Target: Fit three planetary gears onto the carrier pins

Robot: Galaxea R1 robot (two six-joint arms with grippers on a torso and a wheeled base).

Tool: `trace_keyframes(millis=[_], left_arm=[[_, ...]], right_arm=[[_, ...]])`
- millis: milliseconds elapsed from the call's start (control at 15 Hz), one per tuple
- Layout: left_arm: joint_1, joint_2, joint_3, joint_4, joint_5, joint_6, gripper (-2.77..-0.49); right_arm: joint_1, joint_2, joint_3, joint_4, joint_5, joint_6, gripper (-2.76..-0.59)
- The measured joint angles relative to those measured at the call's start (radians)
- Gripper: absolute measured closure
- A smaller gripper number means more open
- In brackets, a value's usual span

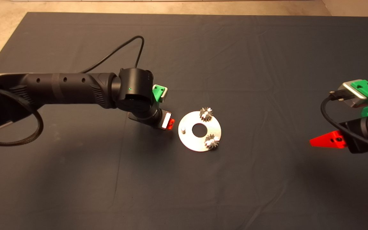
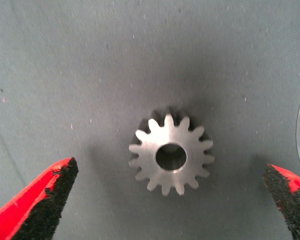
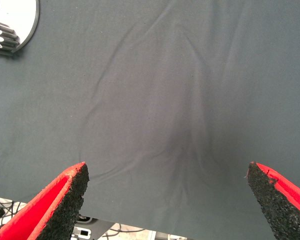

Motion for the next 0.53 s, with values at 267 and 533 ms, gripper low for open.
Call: trace_keyframes(millis=[267,533], left_arm=[[0.002,0.0,-0.018,0.023,0.0,0.002,-2.57],[0.002,0.0,-0.027,0.028,0.0,0.003,-2.4]], right_arm=[[0.0,-0.002,0.001,0.003,0.0,0.0,-2.36],[0.0,-0.002,0.001,0.003,0.0,0.0,-2.36]])
